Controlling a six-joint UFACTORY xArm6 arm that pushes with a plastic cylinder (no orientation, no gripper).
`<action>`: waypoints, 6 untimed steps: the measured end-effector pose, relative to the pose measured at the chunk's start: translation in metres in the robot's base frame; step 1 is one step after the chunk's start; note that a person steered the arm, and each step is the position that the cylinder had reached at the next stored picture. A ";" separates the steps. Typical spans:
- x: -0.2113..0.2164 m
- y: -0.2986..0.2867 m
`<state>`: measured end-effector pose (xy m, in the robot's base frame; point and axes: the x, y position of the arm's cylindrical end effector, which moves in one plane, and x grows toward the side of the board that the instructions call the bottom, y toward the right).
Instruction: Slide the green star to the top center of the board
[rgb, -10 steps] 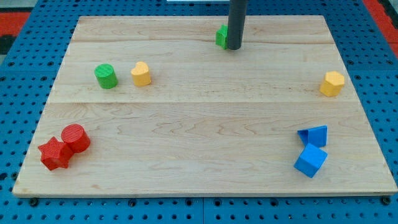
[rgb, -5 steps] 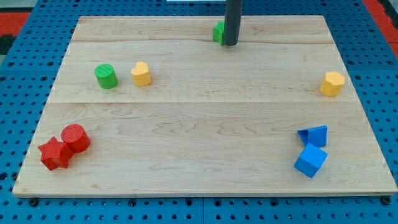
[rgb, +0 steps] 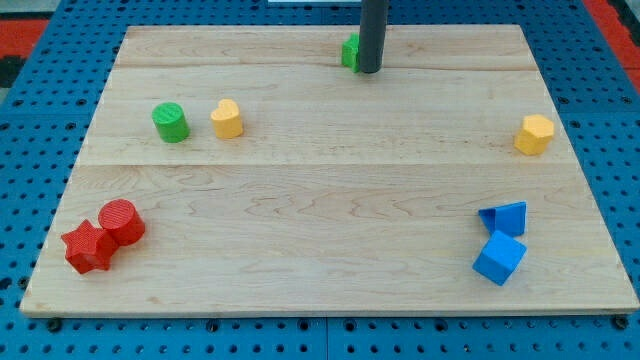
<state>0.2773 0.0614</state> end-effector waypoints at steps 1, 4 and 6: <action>0.007 -0.001; -0.051 -0.025; -0.085 -0.024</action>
